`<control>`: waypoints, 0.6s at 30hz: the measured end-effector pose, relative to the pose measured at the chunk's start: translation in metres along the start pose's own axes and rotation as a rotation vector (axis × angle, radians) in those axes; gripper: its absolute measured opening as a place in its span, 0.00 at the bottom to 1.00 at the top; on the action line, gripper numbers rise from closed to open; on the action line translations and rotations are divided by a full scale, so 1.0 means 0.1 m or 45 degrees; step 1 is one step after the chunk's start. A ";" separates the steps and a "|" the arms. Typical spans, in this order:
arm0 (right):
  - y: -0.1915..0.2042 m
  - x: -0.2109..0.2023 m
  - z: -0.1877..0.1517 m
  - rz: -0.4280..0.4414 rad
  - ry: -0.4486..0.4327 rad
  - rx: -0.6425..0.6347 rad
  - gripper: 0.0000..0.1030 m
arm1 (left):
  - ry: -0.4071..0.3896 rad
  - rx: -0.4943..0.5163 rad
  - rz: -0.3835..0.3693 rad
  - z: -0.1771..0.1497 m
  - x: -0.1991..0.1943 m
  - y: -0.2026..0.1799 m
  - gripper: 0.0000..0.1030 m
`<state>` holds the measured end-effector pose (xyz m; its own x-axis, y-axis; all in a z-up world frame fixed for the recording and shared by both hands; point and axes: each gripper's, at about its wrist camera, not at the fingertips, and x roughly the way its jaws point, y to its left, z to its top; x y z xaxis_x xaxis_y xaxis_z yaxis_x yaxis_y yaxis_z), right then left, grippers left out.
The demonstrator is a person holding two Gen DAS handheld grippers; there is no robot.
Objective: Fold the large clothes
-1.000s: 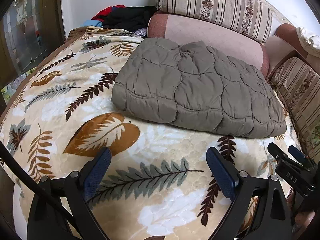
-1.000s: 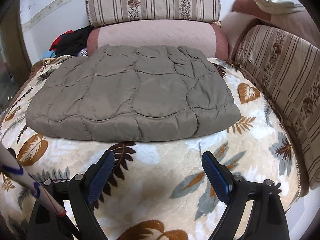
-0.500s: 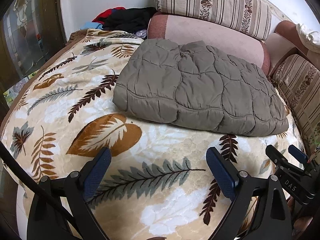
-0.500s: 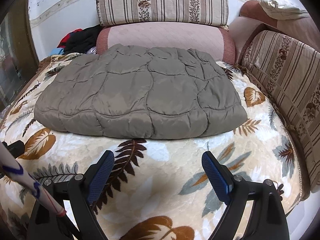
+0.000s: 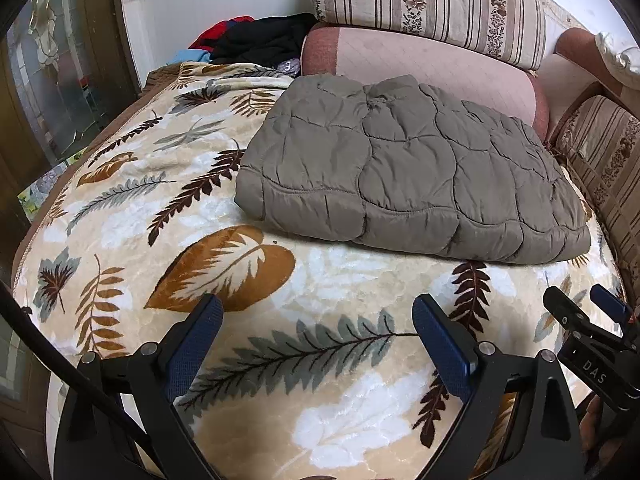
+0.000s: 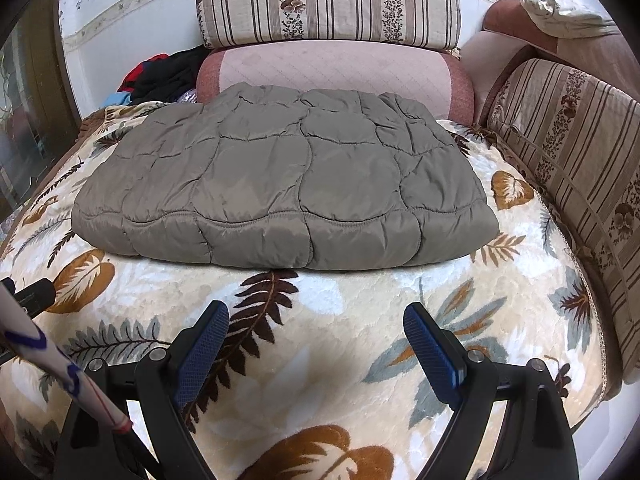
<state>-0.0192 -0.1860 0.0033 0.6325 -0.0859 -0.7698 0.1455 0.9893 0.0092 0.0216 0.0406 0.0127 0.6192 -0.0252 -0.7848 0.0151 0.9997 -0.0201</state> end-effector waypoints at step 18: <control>0.00 -0.06 -0.03 0.016 -0.019 0.000 0.89 | 0.000 0.008 -0.015 -0.03 -0.03 -0.03 0.92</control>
<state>-0.0249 -0.1846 0.0058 0.6456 -0.0754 -0.7600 0.1376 0.9903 0.0186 0.0176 0.0374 0.0132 0.6187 -0.0373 -0.7847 0.0277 0.9993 -0.0256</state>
